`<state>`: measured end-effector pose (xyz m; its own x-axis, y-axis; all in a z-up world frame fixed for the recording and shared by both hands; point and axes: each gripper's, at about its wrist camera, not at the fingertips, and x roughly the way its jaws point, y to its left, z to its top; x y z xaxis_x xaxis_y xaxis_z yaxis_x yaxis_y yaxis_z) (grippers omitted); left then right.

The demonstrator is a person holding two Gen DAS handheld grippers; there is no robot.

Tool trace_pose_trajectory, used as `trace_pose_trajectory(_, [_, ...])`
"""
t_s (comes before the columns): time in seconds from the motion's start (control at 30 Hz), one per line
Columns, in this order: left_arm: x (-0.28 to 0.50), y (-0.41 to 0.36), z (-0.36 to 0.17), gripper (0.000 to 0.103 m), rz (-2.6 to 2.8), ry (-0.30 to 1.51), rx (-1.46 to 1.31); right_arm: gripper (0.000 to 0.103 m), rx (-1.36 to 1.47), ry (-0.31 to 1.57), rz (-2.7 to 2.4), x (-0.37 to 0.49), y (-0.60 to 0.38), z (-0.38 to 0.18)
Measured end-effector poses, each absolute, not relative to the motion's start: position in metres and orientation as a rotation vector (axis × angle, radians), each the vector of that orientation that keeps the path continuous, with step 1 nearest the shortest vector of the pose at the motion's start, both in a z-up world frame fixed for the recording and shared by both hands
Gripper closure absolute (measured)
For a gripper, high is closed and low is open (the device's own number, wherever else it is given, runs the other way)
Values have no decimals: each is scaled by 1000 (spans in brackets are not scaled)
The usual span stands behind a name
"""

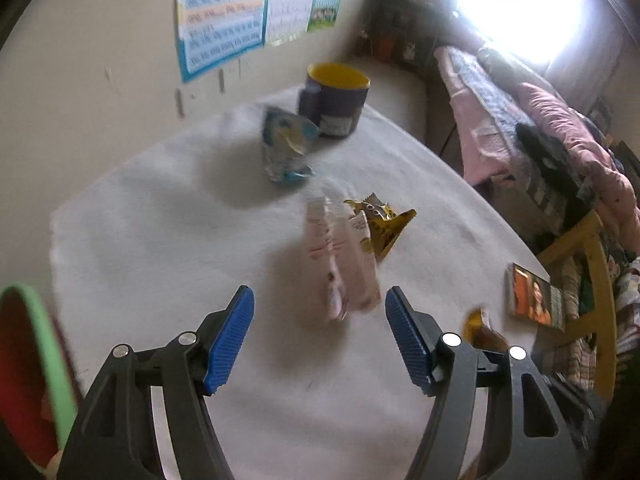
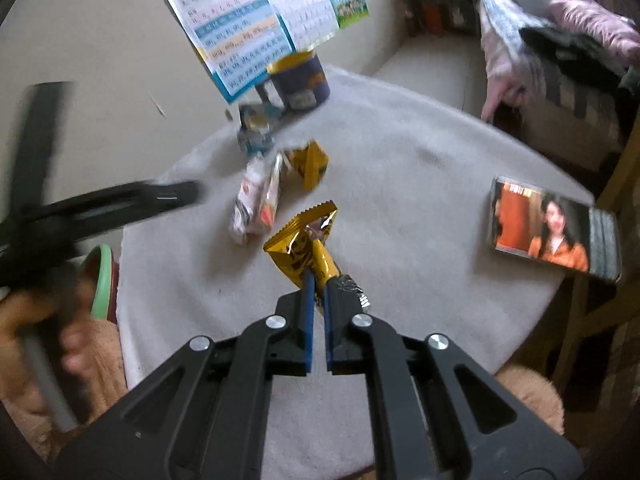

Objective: Collect trash
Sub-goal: 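Grasp the gold snack wrapper with the right gripper while the left grasps the white cartons, then carry the white cartons and gold wrapper over the green bucket with both grippers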

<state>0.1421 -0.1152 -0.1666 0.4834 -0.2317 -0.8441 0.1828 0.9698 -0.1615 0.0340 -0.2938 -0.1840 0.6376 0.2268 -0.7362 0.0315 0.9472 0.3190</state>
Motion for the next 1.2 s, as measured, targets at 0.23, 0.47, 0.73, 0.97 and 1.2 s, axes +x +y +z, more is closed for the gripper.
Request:
trace_pose_trajectory(0.23, [184,-127,-210,39,-198,1152,-71,98,330,899,109,38,-297,-194])
trace_pose_trajectory(0.47, [182,-126,-230,63,-179,1204,-121,98,354,928,97,38,-300,-204])
trace_pose_trajectory(0.73, [159,-107,-209,83,-191,1157,-134,98,330,938,97,40,-297,-205])
trace_pose_trajectory(0.97, [108,-77,-146,83,-159,993,-38,98,282,945,103,42,-287,-204])
trace_pose_trajectory(1.2, [68,-49,-97,83,-129,879,55,98,270,944,96,44,-286,-201])
